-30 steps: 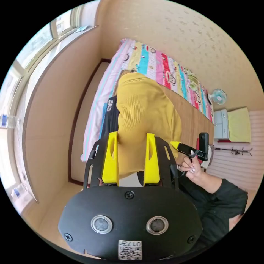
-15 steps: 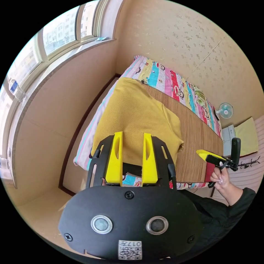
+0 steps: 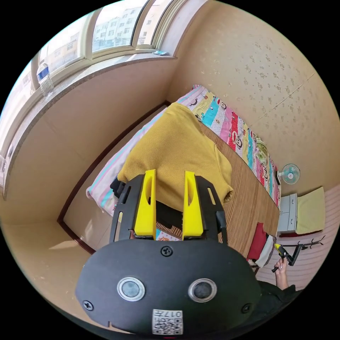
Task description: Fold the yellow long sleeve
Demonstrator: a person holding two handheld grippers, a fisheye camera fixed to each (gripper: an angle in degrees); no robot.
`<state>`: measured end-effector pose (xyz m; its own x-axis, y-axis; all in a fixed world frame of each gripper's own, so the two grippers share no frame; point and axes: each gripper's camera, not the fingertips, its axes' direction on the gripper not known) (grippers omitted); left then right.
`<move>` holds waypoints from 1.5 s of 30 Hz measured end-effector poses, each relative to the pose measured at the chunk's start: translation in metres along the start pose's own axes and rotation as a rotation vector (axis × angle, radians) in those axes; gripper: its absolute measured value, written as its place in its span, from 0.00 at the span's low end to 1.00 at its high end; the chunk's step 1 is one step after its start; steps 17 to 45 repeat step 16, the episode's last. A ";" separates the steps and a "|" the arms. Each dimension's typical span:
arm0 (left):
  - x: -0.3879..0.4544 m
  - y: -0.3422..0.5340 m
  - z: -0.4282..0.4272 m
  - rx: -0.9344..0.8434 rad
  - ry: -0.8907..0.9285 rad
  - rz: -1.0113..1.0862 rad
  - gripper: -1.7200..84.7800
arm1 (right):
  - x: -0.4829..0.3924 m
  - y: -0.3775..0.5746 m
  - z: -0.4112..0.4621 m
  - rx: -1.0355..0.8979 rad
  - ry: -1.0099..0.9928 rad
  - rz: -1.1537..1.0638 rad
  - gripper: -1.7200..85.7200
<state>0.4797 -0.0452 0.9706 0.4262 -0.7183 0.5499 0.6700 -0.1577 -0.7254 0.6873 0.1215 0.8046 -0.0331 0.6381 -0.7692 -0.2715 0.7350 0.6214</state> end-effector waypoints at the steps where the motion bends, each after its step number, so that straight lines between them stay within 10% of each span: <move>1: 0.003 0.010 0.005 0.007 -0.003 -0.023 0.16 | 0.017 0.001 -0.018 0.030 0.000 0.048 0.11; 16: 0.168 0.240 0.037 0.279 0.045 0.008 0.07 | 0.263 0.060 -0.192 0.387 0.136 0.810 0.11; 45: 0.168 0.240 0.037 0.279 0.045 0.008 0.07 | 0.263 0.060 -0.192 0.387 0.136 0.810 0.11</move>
